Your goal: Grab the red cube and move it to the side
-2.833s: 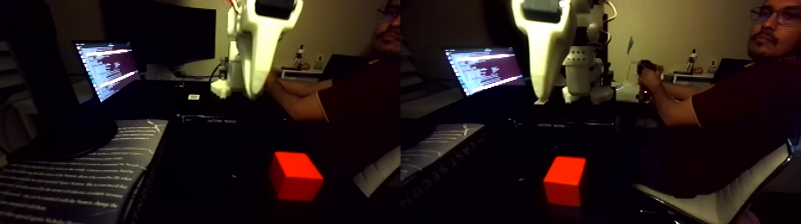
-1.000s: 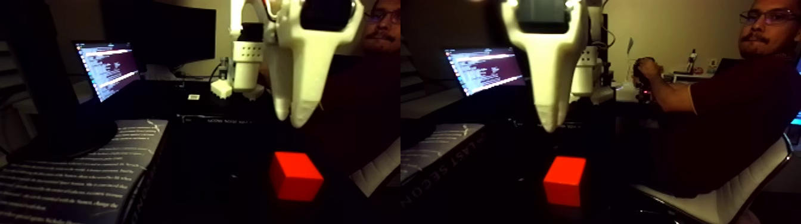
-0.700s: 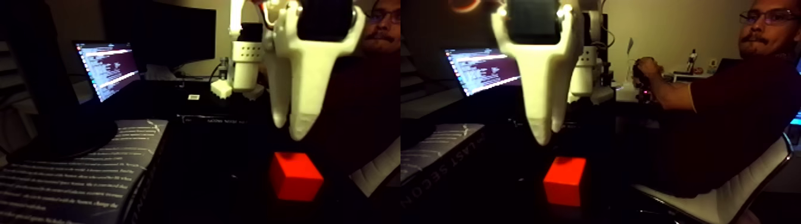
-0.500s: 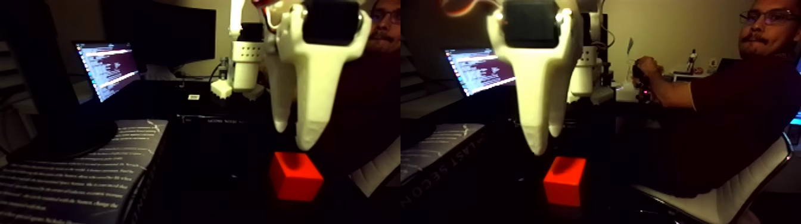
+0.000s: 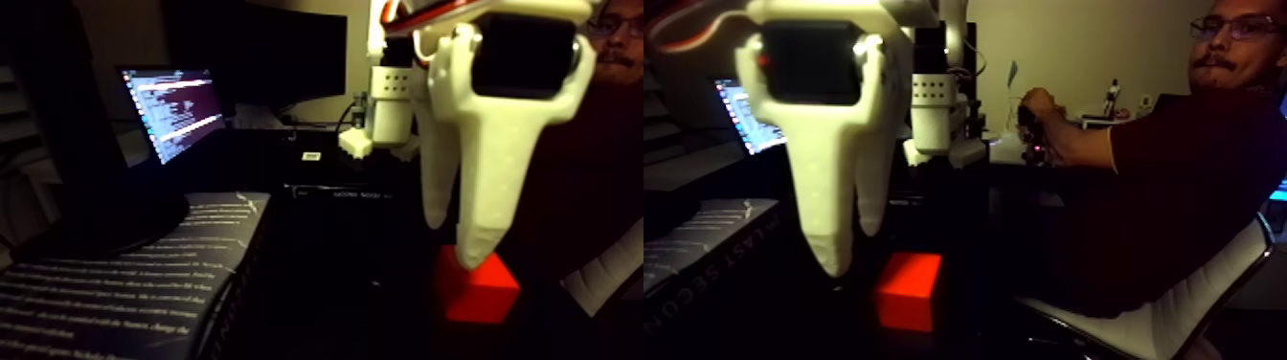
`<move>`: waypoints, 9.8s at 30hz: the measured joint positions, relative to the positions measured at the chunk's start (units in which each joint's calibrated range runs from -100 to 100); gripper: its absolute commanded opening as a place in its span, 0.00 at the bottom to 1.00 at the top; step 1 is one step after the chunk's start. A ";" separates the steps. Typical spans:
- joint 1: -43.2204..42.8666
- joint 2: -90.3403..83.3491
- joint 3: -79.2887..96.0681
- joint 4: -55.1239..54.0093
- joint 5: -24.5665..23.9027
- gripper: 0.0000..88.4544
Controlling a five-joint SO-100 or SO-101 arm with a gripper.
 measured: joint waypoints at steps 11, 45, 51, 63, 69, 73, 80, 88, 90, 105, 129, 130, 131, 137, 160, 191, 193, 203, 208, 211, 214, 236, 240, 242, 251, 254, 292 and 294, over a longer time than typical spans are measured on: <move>0.31 0.34 -0.09 1.31 0.89 0.20; 1.39 0.34 3.18 2.77 2.20 0.37; 2.24 0.34 3.18 2.77 2.36 0.45; 2.32 0.50 3.27 3.02 2.41 0.45; 2.32 3.95 3.27 3.02 2.41 0.45; 2.78 4.38 3.27 2.94 2.41 0.45; 3.78 5.05 3.27 2.20 2.41 0.45; 3.86 5.05 3.27 2.12 2.41 0.45; 3.24 5.05 3.27 2.12 2.41 0.45; -1.08 5.05 3.27 1.14 2.41 0.45; -5.56 5.05 3.27 -2.37 2.57 0.45; -5.64 5.22 3.27 -2.37 2.41 0.45; -5.71 5.30 3.27 -2.37 2.10 0.45; -5.71 7.07 2.90 -2.37 2.05 0.45; -5.56 10.94 -0.27 1.47 2.15 0.45; -6.87 12.79 -2.99 2.45 0.21 0.45; -6.87 12.79 -2.99 2.77 -0.31 0.45; -6.87 12.79 -2.99 2.77 -4.09 0.45; -6.87 12.79 -2.99 2.77 -5.66 0.45; -6.87 12.79 -3.27 2.77 -5.93 0.45; -6.87 12.79 -3.81 2.77 -6.03 0.45; -5.02 15.48 -7.17 2.86 -6.03 0.45; -5.02 15.99 -7.26 3.43 -5.87 0.45; -5.02 16.91 -7.53 4.16 -5.87 0.45; -5.02 17.25 -8.35 4.49 -5.87 0.45; -5.02 17.25 -8.35 4.49 -5.87 0.45; -5.41 17.25 -8.35 4.49 -5.82 0.07; -5.41 17.16 -8.35 4.49 -5.82 0.07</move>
